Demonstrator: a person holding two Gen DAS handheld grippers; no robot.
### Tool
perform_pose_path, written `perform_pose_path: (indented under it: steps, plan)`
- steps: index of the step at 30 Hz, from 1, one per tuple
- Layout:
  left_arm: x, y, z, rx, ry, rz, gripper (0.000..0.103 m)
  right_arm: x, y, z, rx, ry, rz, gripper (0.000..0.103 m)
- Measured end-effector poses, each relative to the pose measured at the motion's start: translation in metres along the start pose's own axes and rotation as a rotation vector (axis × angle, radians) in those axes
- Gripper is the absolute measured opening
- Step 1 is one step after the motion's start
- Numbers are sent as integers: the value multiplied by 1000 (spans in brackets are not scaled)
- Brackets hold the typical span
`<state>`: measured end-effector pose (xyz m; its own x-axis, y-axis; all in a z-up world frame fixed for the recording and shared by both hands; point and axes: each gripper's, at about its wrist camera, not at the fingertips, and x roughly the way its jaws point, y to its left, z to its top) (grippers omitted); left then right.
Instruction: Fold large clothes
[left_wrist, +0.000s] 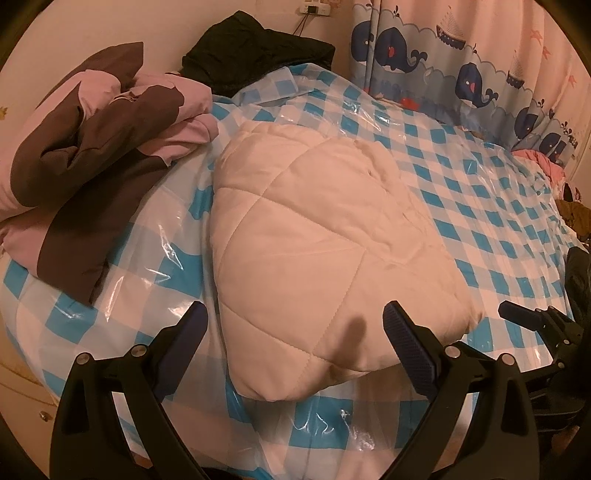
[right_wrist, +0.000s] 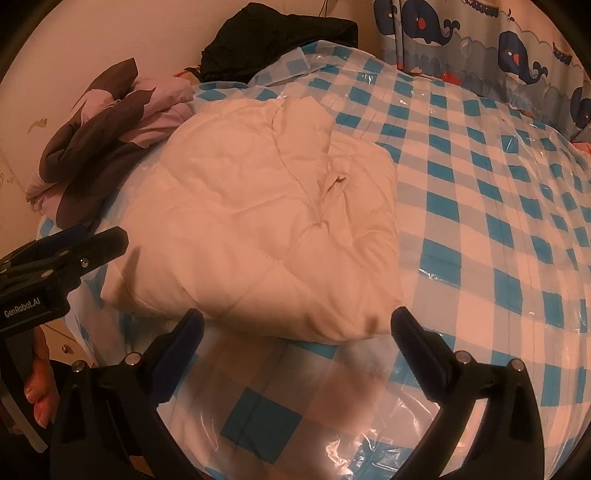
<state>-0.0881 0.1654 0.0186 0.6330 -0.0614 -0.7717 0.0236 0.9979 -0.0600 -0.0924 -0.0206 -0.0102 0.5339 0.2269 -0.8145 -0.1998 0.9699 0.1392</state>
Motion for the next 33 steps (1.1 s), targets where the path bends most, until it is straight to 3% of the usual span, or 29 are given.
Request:
perform_pose_path:
  steps: [33]
  plan:
    - [3,2,-3,8,11,-3,92,1,1,-1,0,7,-2,98]
